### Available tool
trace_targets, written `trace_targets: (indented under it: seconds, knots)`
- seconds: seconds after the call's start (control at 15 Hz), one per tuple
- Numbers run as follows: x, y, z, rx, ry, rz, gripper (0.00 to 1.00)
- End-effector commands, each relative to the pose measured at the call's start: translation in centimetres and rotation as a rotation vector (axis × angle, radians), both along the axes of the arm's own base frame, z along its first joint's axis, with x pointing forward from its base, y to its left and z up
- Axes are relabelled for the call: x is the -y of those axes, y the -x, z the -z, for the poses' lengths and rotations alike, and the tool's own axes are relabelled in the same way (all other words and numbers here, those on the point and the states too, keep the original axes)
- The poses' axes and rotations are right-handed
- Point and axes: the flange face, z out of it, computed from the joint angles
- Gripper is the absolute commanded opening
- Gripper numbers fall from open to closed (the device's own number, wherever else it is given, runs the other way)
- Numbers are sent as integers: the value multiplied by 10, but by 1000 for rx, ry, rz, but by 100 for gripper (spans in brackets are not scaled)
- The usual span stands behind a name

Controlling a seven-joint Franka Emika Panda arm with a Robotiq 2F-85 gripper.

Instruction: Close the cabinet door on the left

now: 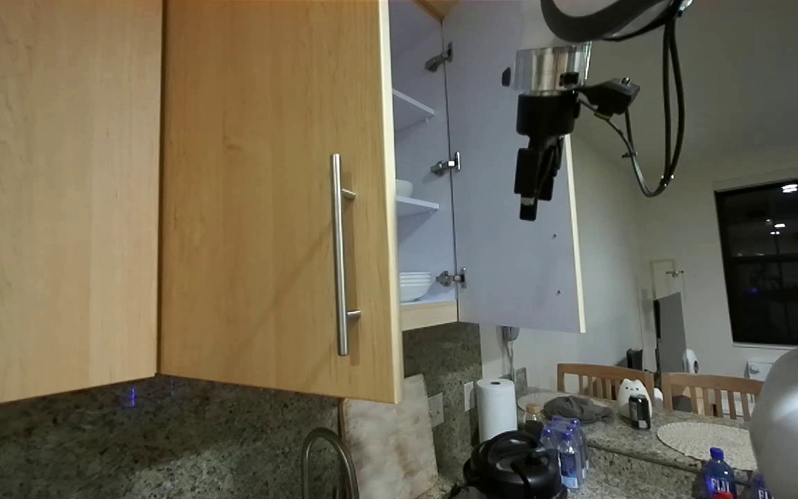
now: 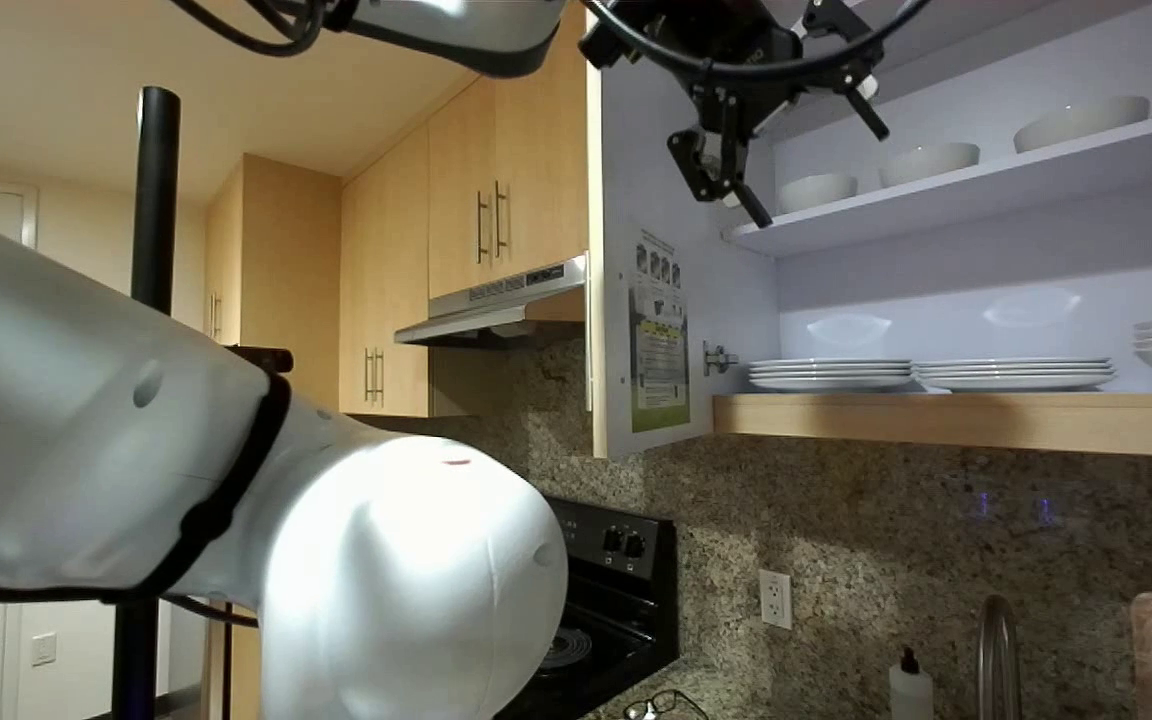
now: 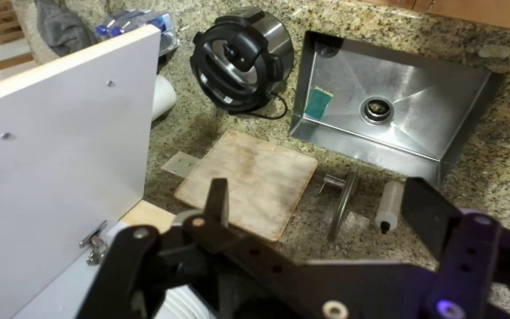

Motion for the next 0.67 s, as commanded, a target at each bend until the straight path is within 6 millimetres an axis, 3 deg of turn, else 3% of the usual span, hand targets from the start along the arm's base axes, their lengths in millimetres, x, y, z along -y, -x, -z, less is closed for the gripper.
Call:
trace_targets:
  seconds: [0.0,0.27,0.6]
  knots:
    - [-23,18,-29,0,133,-88,100]
    - [-60,27,-50,-5,248,-226,100]
    - [-104,31,-36,13,187,-484,100]
